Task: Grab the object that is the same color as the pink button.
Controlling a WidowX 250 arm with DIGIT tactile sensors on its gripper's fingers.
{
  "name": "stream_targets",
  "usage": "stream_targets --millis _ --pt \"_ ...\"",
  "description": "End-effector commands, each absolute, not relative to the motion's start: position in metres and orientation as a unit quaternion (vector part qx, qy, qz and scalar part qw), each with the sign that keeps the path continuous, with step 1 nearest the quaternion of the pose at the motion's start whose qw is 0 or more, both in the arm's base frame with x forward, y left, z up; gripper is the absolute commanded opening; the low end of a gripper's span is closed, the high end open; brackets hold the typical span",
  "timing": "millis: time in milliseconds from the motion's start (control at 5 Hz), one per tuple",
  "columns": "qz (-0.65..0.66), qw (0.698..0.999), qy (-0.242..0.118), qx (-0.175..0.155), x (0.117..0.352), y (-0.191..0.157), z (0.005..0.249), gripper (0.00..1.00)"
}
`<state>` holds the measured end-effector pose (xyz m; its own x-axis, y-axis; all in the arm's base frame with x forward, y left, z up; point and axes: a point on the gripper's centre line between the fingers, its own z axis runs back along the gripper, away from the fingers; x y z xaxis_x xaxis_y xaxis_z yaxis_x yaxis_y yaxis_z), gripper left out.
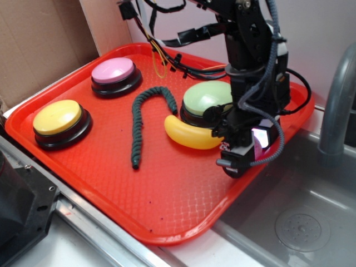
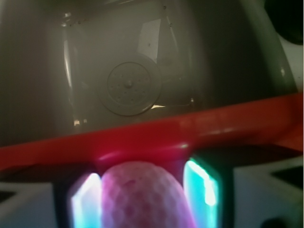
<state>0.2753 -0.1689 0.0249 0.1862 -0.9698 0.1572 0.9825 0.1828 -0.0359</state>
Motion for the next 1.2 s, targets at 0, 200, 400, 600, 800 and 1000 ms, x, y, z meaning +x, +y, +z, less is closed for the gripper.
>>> stream_targets --millis 0,200,400,600,800,1000 --pt "-0.529 0.844 -0.072 -0.048 0.273 -0.149 0.072 0.00" --pt "-0.420 0.905 -0.060 -0.028 0.268 -0.122 0.115 0.00" --pt "-0.305 0.951 -0.043 -0.007 0.256 -0.094 0.145 0.00" --pt "-0.182 0.982 -0.025 -0.029 0.247 -0.067 0.161 0.00" --pt "-0.058 0.998 -0.020 -0.023 0.235 -0.043 0.168 0.00" --pt "0.066 0.996 -0.047 -0.022 0.225 -0.029 0.169 0.00"
